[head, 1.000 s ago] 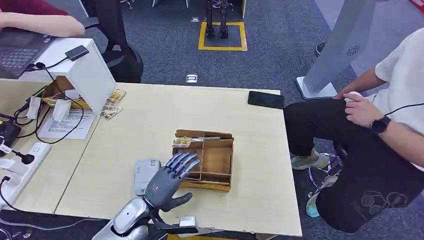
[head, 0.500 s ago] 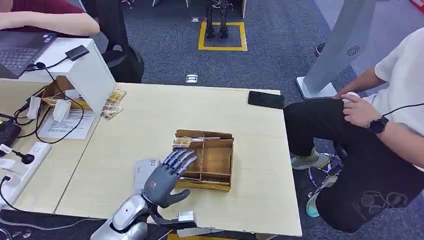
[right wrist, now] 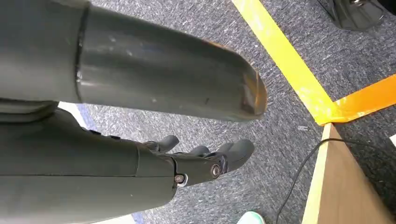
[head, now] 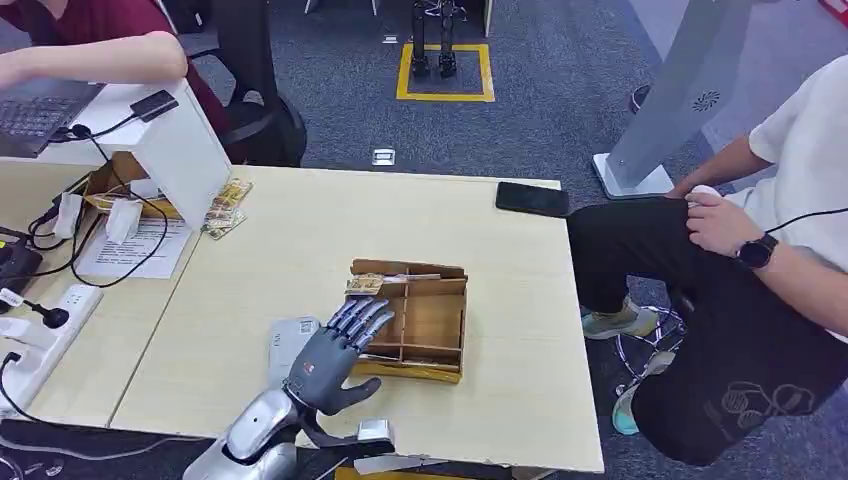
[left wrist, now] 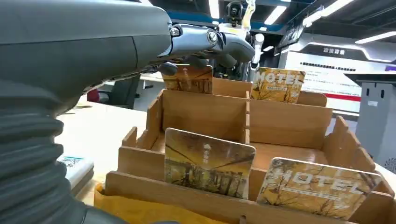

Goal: Pass the card to the sensor for recognition and then transmit it.

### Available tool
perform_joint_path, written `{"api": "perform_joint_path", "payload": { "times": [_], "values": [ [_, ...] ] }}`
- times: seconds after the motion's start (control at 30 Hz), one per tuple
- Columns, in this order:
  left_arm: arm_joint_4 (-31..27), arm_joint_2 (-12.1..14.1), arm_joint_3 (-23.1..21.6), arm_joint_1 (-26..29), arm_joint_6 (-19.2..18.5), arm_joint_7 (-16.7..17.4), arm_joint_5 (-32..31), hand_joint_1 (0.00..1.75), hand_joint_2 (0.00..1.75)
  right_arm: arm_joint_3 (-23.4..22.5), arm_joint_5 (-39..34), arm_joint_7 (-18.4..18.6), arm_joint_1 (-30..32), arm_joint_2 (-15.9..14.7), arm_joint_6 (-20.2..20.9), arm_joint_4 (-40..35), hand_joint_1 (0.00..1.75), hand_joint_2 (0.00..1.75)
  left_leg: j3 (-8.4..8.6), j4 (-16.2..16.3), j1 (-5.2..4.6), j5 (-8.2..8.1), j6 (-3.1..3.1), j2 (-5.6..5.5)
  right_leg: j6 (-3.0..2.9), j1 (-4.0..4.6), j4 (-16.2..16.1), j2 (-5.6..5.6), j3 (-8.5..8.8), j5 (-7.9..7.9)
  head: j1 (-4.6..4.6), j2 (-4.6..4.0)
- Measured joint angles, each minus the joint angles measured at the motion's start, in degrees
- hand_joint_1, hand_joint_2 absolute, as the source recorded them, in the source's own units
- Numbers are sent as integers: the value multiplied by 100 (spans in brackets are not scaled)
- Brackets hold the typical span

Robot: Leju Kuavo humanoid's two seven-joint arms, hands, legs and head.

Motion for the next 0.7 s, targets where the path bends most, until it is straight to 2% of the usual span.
{"api": "perform_joint_path", "payload": {
  "times": [0.5,0.53,0.57,0.7],
  "values": [
    [9,-7,15,1,-81,-87,282,175,175,-33,9,0,1,0,0,0,0,0,0,0,0,0,0,0,0,0,0,0,0,0,0,0],
    [13,-9,26,1,-79,-90,297,154,175,-39,11,0,1,0,0,0,0,0,0,0,0,0,0,0,0,0,0,0,0,0,2,2],
    [18,-9,35,1,-77,-90,308,175,175,-50,9,0,1,0,0,0,0,0,0,0,0,0,0,0,0,0,0,0,0,0,0,2],
    [44,-15,52,2,-77,-120,337,175,175,-70,13,-2,2,0,0,0,0,0,0,0,0,0,0,0,0,0,0,0,0,0,0,0]
  ]
}}
